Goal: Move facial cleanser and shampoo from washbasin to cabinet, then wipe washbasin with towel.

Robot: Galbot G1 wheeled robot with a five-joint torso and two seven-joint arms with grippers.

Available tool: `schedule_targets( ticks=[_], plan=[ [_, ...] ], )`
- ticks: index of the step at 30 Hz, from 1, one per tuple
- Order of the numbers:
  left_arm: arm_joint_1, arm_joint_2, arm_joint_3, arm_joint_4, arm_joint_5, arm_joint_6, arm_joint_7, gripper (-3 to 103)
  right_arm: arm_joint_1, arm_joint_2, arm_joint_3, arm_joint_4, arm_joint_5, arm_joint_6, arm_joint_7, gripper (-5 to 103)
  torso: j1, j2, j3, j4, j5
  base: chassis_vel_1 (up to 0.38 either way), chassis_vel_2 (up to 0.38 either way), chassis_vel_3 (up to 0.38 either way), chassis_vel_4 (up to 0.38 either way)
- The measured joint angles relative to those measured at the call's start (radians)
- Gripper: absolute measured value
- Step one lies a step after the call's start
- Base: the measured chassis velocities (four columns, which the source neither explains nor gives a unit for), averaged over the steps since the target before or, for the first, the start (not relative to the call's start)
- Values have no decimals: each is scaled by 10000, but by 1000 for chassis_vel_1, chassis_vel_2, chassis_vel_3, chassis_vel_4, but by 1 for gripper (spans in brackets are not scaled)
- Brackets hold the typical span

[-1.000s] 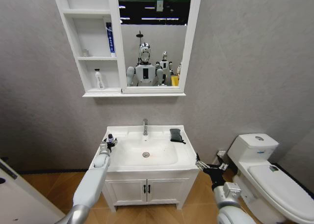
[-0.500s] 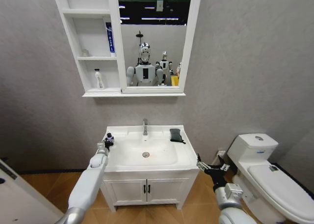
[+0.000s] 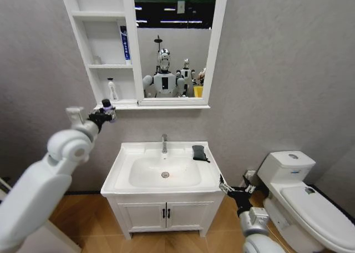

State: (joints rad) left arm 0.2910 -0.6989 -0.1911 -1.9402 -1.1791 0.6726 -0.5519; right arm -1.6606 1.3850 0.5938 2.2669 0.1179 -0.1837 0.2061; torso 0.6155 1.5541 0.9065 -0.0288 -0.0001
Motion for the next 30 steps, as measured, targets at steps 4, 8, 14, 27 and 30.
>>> schedule_targets(
  ticks=[4, 8, 14, 27, 30],
  plan=[
    [-1463, -382, 1213, 1439, 136, -340, 715, 43, -79, -5, 47, -2, 5, 71, 1, 100, 2, -1, 2, -3, -1, 0, 0, 0, 0],
    [-3179, -1484, 2376, 3543, 738, -838, 1497, 43, -101, 42, 52, -39, 1, 148, 1, 100, 4, -2, 3, -9, 6, 0, 0, 0, 0],
    [-4007, -2643, 2952, 6319, 2428, -1851, 2598, 43, -102, 51, 74, -19, 35, 241, -36, 100, 4, -2, 3, -4, 3, 0, 0, 0, 0],
    [-4386, -3783, 2950, 8745, 3249, -2763, 3127, 43, -17, -72, 71, -167, 100, 264, -47, 100, 3, -2, 1, -6, 3, 0, 0, 0, 0],
    [-4386, -3940, 2923, 9009, 3505, -2781, 3207, 43, 13, -129, 86, -213, 110, 272, -42, 100, 2, -3, 1, -2, 3, 0, 0, 0, 0]
  ],
)
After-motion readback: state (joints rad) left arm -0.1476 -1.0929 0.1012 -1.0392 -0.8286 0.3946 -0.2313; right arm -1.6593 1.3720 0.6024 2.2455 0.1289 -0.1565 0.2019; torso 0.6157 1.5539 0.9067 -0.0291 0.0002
